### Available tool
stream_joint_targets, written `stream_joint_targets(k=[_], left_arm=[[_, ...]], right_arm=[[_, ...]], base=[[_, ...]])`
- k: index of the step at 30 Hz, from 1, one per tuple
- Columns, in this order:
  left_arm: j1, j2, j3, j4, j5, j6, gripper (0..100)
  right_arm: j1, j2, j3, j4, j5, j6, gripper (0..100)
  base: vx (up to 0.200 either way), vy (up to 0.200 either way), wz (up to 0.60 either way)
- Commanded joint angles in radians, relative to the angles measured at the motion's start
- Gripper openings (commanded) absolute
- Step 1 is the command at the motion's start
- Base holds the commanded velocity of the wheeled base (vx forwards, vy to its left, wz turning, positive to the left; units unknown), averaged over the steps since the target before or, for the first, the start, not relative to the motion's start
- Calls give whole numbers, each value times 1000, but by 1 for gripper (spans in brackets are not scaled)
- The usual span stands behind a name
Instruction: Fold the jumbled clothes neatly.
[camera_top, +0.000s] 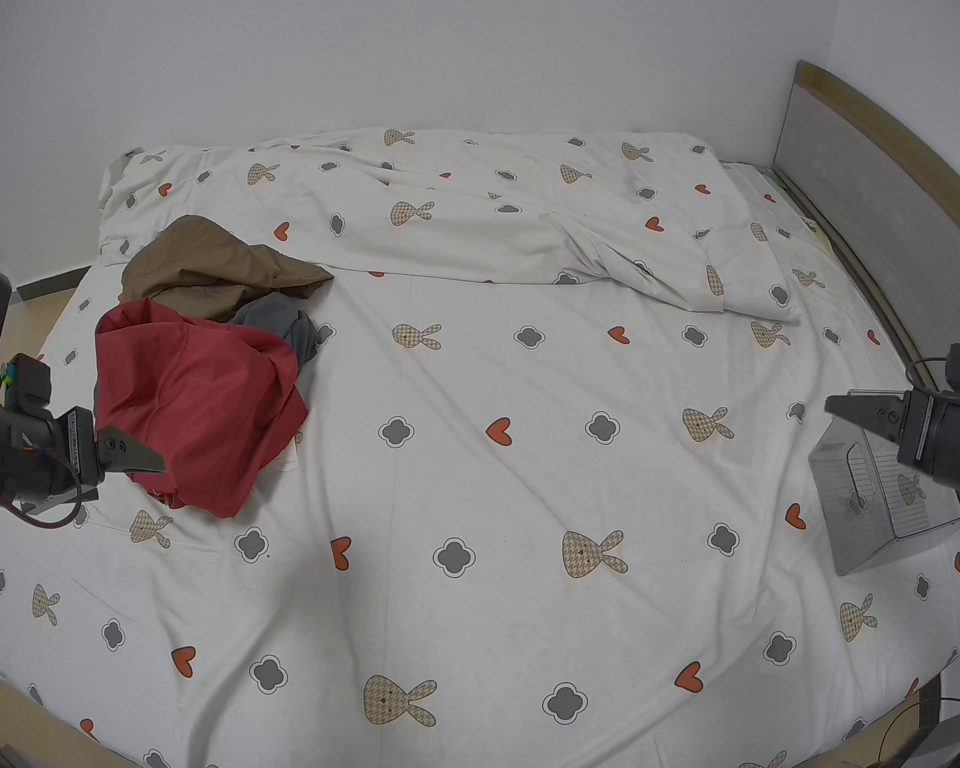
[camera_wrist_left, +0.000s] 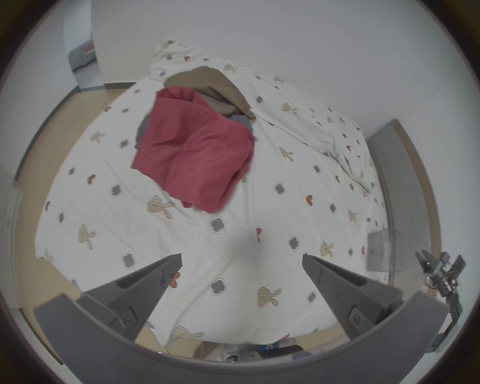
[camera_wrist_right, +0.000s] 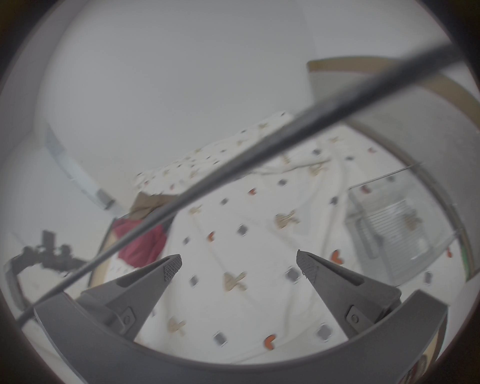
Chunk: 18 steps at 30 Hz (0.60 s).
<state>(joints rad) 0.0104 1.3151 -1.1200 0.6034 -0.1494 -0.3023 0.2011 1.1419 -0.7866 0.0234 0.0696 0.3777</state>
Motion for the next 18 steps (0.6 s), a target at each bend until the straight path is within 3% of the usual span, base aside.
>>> stream_joint_targets(k=[1,9,18], left_arm=[[120,92,-27,13,-295,127,100],[186,260,-75,-79,-302,143,100],[198,481,-198,-220,-161,134,100]], right_arm=[[41,-79,70,12,429,-25,100],[29,-71,81,12,424,-68,100],[31,-76,75,12,424,-66,100]], base=[[0,0,0],[0,0,0],[0,0,0]])
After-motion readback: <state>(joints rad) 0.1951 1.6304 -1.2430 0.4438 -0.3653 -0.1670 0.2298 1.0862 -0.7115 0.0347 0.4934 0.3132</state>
